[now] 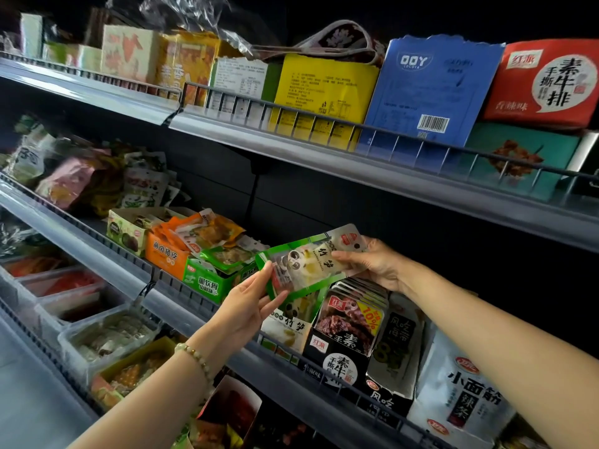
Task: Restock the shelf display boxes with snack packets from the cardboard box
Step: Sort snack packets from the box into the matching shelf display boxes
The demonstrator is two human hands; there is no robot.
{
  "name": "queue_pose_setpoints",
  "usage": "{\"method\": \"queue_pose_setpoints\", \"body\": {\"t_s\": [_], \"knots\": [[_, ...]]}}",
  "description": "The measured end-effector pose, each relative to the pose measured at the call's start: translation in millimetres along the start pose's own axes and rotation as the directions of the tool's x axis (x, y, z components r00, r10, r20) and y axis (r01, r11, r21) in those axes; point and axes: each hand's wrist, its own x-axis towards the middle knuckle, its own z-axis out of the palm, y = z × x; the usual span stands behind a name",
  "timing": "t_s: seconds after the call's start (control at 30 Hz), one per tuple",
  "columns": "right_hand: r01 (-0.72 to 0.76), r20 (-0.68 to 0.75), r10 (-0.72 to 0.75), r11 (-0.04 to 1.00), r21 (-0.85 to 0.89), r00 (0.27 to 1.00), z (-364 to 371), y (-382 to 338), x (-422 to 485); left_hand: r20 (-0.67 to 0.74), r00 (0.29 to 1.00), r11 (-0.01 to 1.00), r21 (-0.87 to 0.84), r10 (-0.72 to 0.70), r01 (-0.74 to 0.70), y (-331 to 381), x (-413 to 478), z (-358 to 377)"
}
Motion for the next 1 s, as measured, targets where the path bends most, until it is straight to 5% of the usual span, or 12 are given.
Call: {"method": "queue_pose_setpoints", "body": {"t_s": [0.17,0.37,0.47,0.53,0.73,0.87,1.0], "knots": [[0.036,-0.010,-0.036,0.999,-0.016,0.999,5.3,-1.5,-2.9,-0.101,0.990,0.995,0.013,0.102,-0.101,-10.4,13.3,4.5],[0.098,-0.166,-0.173,0.917,-0.386,0.971,9.5,-19.2,7.5,-0.157,0.976,0.931,0.355,0.152,-0.088,-19.0,30.9,-1.9],[0.070,-0.124,-0.165,0.830,-0.554,0.978,13.2,-28.2,18.9,-0.105,0.929,0.628,0.763,0.354,-0.153,-26.8,31.8,-17.8],[0.057,-0.099,-0.165,0.742,-0.668,0.981,19.8,-29.8,30.1,0.003,0.918,0.414,0.892,0.397,-0.182,-32.5,32.8,-29.0],[0.073,0.069,-0.026,0.502,-0.862,0.997,43.4,-15.3,50.1,0.140,0.950,0.317,0.920,0.280,-0.229,-46.9,38.1,-35.9],[0.133,0.119,-0.062,0.367,-0.921,0.991,49.5,4.9,59.4,0.207,0.928,0.255,0.922,0.311,-0.292,-51.4,38.8,-34.5],[0.143,0.091,-0.162,0.344,-0.928,0.982,43.7,17.0,62.0,0.209,0.926,0.253,0.922,0.313,-0.293,-53.6,39.9,-39.4]]}}
